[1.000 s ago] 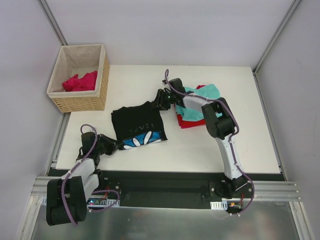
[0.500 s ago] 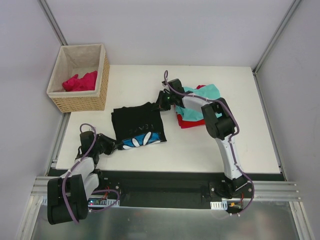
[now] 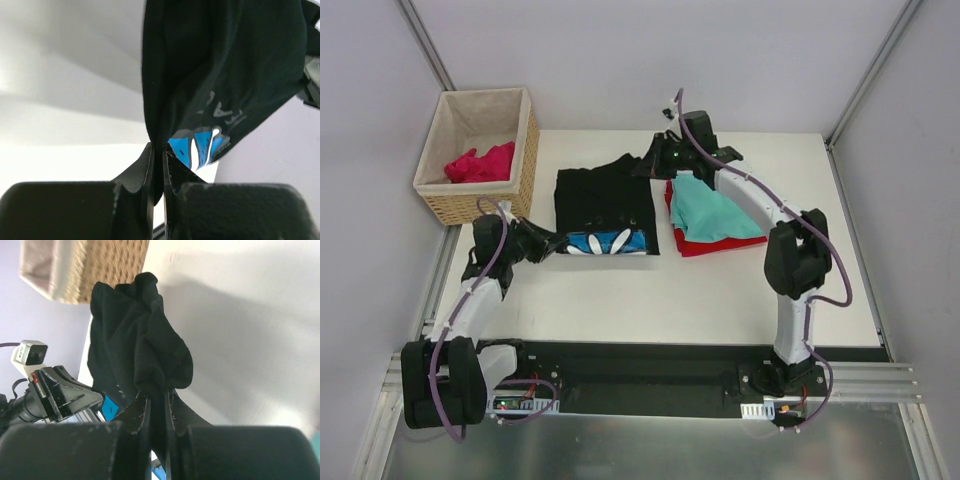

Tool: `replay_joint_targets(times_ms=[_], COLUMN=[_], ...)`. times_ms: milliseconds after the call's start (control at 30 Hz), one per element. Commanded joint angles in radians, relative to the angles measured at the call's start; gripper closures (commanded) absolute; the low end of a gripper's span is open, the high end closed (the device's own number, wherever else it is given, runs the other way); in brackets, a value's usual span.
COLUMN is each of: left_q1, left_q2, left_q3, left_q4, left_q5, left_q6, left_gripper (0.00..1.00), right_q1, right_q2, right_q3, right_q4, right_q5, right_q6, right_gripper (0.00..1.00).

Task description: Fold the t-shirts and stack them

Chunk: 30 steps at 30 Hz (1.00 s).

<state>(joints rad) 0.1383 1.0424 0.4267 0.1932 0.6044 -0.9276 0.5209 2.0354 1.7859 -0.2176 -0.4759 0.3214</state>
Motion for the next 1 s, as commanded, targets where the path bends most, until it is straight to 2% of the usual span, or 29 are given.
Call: replay_joint_targets(times_ms=[0, 33, 100, 300, 400, 700, 967], left_q1=[-0.124, -0.135, -0.245, -0.423, -0.471, -0.632, -0.729], left_q2=[0.050, 0.074, 0.111, 0.284, 0.370, 0.609, 0.735], left_q3=[0.135, 0.153, 0.213, 0.365, 0.441, 0.670, 0.808], left_q4=[0.014, 0.015, 0.026, 0.086, 0.103, 0.118, 0.112], left_q5=[-0.031, -0.047, -0.090, -0.166, -0.170, -0.192, -0.184], left_q6=[-0.030, -0.036, -0.048, -0.083, -0.093, -0.108, -0.111], left_gripper=[1.00, 1.00, 1.00, 1.00, 1.00, 1.00, 1.00], right_q1=[-0.067, -0.091, -0.120, -0.252, -0.326, -0.433, -0.515], right_q2=[-0.148, -0.168, -0.214, -0.290, -0.300, -0.254, -0.167], right_q3=[-0.025, -0.035, -0.062, -0.109, -0.123, -0.128, -0.046], right_q4=[-0.019, -0.020, -0.026, -0.043, -0.046, -0.017, -0.023], right_q5=[0.019, 0.020, 0.014, -0.030, -0.047, -0.076, -0.102], right_q6=[-0.011, -0.010, -0.012, -0.013, -0.010, 0.034, 0.065], right_gripper=[0.99, 0.99, 0.99, 0.99, 0.99, 0.99, 0.99])
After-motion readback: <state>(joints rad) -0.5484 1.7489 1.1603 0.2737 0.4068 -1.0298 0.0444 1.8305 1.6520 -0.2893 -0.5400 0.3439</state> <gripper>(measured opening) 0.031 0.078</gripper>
